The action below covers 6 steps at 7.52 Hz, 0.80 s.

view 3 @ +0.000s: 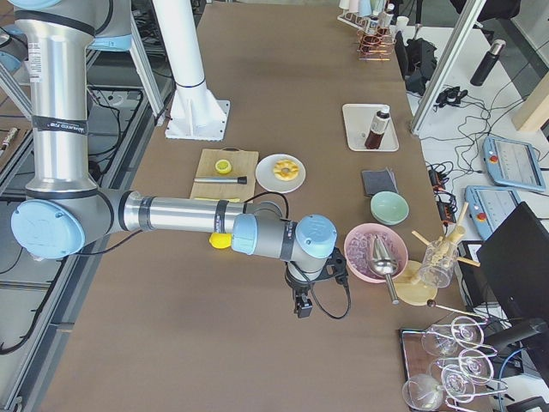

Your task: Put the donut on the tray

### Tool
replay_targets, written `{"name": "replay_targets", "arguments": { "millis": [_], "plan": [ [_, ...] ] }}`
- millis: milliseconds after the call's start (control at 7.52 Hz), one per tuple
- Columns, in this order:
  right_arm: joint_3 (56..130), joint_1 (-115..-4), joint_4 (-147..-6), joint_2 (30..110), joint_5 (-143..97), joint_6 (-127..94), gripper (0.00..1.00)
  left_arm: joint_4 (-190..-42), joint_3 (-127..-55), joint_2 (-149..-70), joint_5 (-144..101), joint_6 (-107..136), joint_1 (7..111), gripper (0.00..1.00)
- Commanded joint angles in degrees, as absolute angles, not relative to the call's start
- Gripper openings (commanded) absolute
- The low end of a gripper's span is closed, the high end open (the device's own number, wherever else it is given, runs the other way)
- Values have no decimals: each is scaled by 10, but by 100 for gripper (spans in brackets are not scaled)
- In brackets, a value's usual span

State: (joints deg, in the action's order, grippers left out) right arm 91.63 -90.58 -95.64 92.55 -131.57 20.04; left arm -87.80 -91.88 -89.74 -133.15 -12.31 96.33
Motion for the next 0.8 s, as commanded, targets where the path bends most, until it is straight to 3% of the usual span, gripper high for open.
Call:
{"name": "replay_targets", "arguments": {
  "millis": [0,665],
  "plan": [
    [917,-905,-956,925,-1316,200,100,-878,-920,-897,-1332,-124,963,98],
    [917,-905,-956,927,-1316,201,100,-939,-919,-896,-1332,-123,964,98]
  ]
}}
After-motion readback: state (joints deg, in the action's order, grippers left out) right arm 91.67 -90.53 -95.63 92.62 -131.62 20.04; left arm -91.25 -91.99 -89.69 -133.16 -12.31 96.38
